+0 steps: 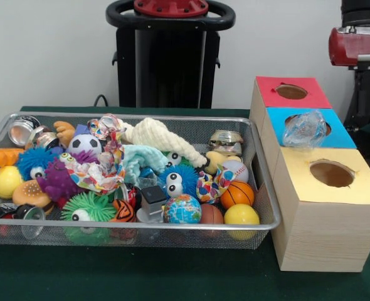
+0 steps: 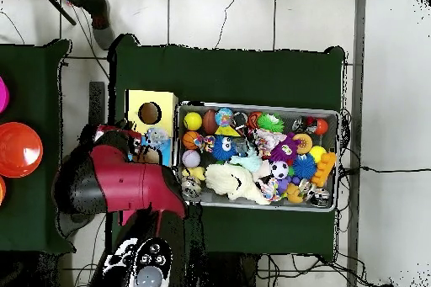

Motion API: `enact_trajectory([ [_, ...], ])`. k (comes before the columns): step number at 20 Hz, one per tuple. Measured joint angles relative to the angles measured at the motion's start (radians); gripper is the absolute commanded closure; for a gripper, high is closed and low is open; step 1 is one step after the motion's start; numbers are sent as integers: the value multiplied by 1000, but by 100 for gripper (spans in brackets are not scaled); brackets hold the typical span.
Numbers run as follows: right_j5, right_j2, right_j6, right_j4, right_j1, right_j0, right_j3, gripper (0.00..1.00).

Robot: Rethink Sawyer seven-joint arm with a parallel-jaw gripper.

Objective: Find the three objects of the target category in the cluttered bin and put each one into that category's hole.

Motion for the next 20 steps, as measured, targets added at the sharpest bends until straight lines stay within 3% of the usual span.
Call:
enact_trajectory([
  [10,-7,-179,0,0,102,116,-57,100],
  [20,-65,-281,0,0,216,130,-89,100],
])
